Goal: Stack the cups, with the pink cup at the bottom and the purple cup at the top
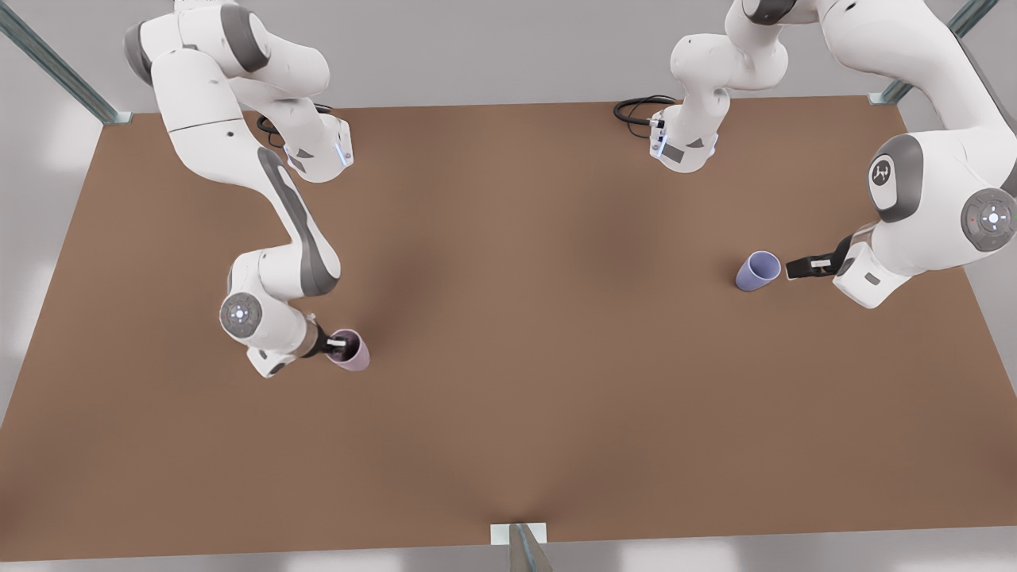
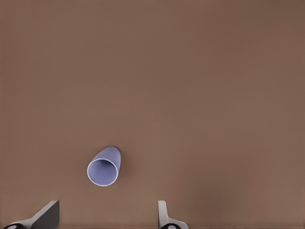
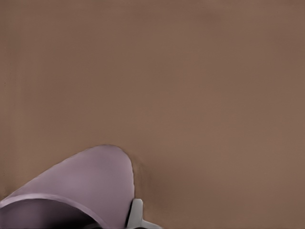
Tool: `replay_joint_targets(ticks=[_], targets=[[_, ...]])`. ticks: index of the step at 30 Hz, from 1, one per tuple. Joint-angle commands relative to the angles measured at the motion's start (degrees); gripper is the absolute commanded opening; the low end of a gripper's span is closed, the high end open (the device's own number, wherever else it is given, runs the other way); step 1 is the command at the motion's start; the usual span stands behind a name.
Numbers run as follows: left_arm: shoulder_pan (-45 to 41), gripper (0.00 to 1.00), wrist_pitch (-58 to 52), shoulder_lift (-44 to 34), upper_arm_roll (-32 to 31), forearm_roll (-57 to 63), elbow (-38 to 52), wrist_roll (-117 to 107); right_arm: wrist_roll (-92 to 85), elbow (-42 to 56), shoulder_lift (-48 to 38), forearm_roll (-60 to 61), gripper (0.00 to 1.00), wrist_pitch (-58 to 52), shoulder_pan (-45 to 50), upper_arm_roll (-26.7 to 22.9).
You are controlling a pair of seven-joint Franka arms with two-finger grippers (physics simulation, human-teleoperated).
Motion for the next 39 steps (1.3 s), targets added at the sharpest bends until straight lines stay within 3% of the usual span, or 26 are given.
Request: replay_joint_targets(ticks=[1, 3, 5, 9, 11, 13, 15, 20, 24, 27, 28, 29, 31, 39], targets=[[0.0, 1.00, -0.3, 0.0, 0.0, 0.2, 0.0, -0.1, 10.9, 3.3, 1.1, -0.3, 0.21, -2.9, 0.2, 2.8], [0.0, 1.00, -0.3, 0.1, 0.0, 0.3, -0.2, -0.1, 22.2, 10.2, 3.8, -0.6, 0.21, -7.1, 3.0, 6.6], [0.0, 1.00, -0.3, 0.1, 0.0, 0.3, -0.2, -0.1, 33.6, 22.4, 9.9, -1.6, 0.21, -13.8, 9.6, 6.5], [0.0, 1.00, -1.0, 1.0, -0.1, 0.2, -0.2, -0.6, 56.3, 50.7, 29.1, -1.8, 0.21, -14.1, 24.6, 6.1], [0.0, 1.00, -1.1, 1.9, 0.2, 0.2, -0.2, -0.5, 59.0, 59.2, 35.4, -1.8, 0.21, -13.0, 28.3, 6.1], [0.0, 1.00, -0.3, 2.7, 0.5, 0.3, -2.5, -0.6, 60.0, 61.8, 37.6, -1.8, 0.21, -7.3, 31.6, 6.0], [1.0, 1.00, 9.0, -0.7, 0.6, 0.4, -14.6, -0.4, 59.8, 63.2, 39.5, -1.5, 0.21, -5.6, 32.7, 6.4], [6.0, 1.00, 21.3, -0.4, 1.7, 0.7, -28.4, 5.2, 59.5, 64.8, 42.0, -1.5, 0.21, -1.4, 36.2, 6.4], [6.0, 1.00, 27.9, -0.1, 6.9, 1.1, -33.5, 13.4, 59.2, 64.7, 44.3, -1.8, 0.21, 0.2, 36.3, 4.2], [6.3, 1.00, 33.0, -0.1, 6.9, 1.1, -37.9, 13.4, 59.2, 64.4, 44.4, -2.0, 0.21, -1.5, 36.4, 3.3], [6.3, 1.00, 33.2, 0.0, 6.8, 1.2, -39.0, 13.7, 59.3, 64.3, 44.3, -2.2, 0.65, -2.2, 36.4, 2.9], [6.3, 1.00, 34.3, 0.0, 6.8, 2.5, -40.8, 15.9, 59.3, 64.3, 44.3, -2.7, 0.90, -2.5, 36.6, 2.0], [6.3, 1.00, 38.2, 0.4, 6.8, 4.3, -43.3, 16.7, 59.3, 64.3, 44.3, -2.8, 0.98, -2.4, 36.6, 2.0], [7.0, 1.00, 43.5, 2.5, 6.7, 4.2, -45.7, 16.6, 59.0, 64.3, 44.6, -3.5, 1.00, 1.2, 37.7, 1.8]])
